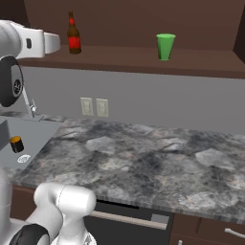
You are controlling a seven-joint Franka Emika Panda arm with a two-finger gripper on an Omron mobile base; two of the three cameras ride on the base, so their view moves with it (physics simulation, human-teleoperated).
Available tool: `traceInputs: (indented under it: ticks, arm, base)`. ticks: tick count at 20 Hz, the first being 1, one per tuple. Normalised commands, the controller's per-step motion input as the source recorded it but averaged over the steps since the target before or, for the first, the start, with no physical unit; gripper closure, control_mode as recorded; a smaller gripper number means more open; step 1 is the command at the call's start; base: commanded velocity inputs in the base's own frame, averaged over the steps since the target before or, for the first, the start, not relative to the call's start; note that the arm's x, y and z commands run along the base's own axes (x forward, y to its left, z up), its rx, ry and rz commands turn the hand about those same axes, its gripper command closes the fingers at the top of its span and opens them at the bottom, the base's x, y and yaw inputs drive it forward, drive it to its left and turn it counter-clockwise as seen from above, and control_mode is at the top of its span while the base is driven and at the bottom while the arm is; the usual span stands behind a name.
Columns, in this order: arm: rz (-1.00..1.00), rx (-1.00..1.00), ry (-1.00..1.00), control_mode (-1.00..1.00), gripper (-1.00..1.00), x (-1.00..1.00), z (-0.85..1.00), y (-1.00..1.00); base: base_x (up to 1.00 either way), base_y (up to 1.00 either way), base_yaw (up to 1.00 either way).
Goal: Open the cabinet directly in front. Then move the beer and the cup to the dining counter with the candle on it.
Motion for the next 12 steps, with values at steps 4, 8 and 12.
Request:
traceInputs:
  ticks: [4,8,12]
  arm:
    - [0.00,0.00,0.00,-1.00,-1.00,0.39,0.00,0.04]
    - [0.00,-0.01,0.00,-1.00,-1.00,0.38,0.00,0.20]
    - [0.00,0.00,0.01,-1.00,-1.00,0.40,0.00,0.22]
  base:
    - [0.00,0.00,0.00]
    - [0.00,0.00,0.00]
    - [0.00,0.00,0.00]
